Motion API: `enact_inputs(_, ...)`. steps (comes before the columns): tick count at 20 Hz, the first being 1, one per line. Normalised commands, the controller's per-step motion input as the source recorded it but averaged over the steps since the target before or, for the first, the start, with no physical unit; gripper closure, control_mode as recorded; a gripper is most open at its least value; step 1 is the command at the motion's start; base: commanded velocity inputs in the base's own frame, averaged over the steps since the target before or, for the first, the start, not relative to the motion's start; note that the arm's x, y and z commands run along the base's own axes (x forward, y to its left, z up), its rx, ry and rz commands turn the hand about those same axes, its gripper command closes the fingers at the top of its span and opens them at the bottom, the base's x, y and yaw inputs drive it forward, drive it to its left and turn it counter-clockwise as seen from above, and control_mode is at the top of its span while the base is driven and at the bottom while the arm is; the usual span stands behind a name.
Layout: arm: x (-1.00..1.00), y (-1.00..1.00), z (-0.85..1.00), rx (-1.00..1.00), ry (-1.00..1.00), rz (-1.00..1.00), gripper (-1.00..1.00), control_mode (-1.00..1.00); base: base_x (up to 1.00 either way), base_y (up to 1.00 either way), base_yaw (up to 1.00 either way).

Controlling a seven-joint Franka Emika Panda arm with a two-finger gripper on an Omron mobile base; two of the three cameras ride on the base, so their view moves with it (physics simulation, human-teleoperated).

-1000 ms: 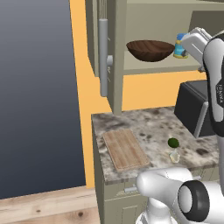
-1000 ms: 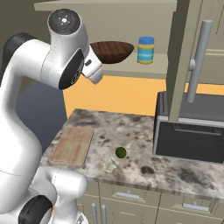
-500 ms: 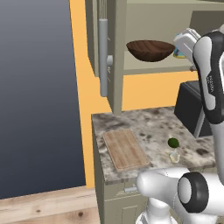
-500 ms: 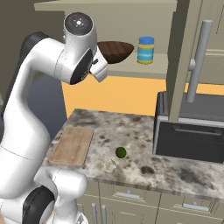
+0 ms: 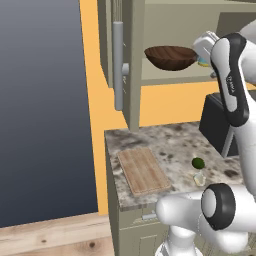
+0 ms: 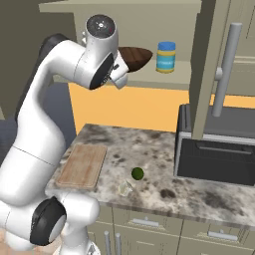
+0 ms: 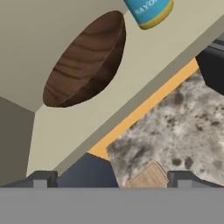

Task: Open the cabinet. Place the bowl and condiment on the counter. Then place the lime and garlic on the cutting board.

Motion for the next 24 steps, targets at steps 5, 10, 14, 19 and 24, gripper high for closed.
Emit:
enact_inputs(5,0.45,-0.12,0.0,0.01,0.02,0.0,-1.0,-1.0,0.0,0.0,0.0)
enact_inputs(10,0.43,-0.03,0.0,0.07,0.0,0.0,-1.0,-1.0,0.0,0.0,0.0)
enact_inputs(14,0.33,-0.01,0.0,0.05,0.0,0.0,-1.0,-1.0,0.0,0.0,0.0)
enact_inputs(19,0.15,-0.09,0.0,0.01,0.0,0.0,-1.0,-1.0,0.0,0.0,0.0)
enact_inputs(24,0.3,-0.01,0.0,0.0,0.0,0.0,-1.0,-1.0,0.0,0.0,0.0)
